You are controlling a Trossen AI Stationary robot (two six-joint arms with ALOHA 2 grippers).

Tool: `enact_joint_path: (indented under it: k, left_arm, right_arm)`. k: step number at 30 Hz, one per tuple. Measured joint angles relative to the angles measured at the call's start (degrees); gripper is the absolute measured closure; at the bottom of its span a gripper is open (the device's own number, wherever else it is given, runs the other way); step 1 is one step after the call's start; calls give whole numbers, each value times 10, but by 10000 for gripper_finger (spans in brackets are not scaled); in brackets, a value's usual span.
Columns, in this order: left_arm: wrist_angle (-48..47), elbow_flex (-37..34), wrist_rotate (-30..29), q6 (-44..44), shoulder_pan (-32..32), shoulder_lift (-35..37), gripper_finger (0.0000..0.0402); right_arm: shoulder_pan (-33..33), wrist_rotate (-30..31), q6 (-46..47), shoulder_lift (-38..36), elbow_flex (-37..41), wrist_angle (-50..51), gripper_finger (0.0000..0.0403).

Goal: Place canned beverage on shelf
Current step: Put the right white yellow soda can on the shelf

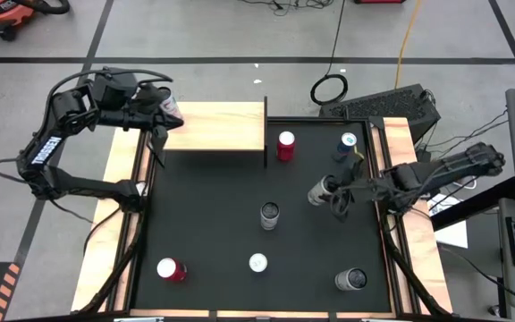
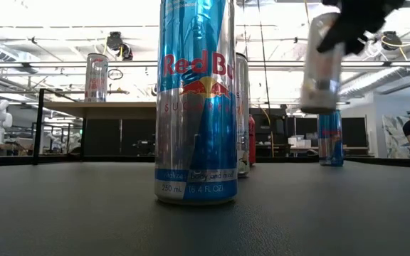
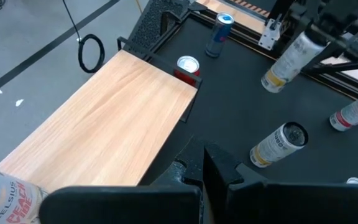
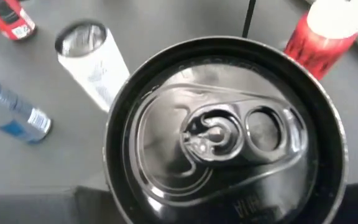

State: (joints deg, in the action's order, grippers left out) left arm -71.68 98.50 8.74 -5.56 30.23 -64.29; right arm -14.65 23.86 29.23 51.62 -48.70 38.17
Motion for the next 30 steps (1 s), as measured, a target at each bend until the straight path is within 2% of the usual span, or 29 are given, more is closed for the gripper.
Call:
enact_joint_path:
  k: [10, 22, 30]
  left_arm:
    - [-16, 0, 0, 17, 0, -13, 401]
    - [-46, 0, -1, 18, 0, -12, 401]
    - [-55, 0, -1, 18, 0, -12, 401]
  right_arm:
    - [103, -3, -134, 109, -159, 21, 189]
    - [238, -129, -227, 239, -310, 21, 189]
    - [296, -196, -297, 332, -438, 20, 189]
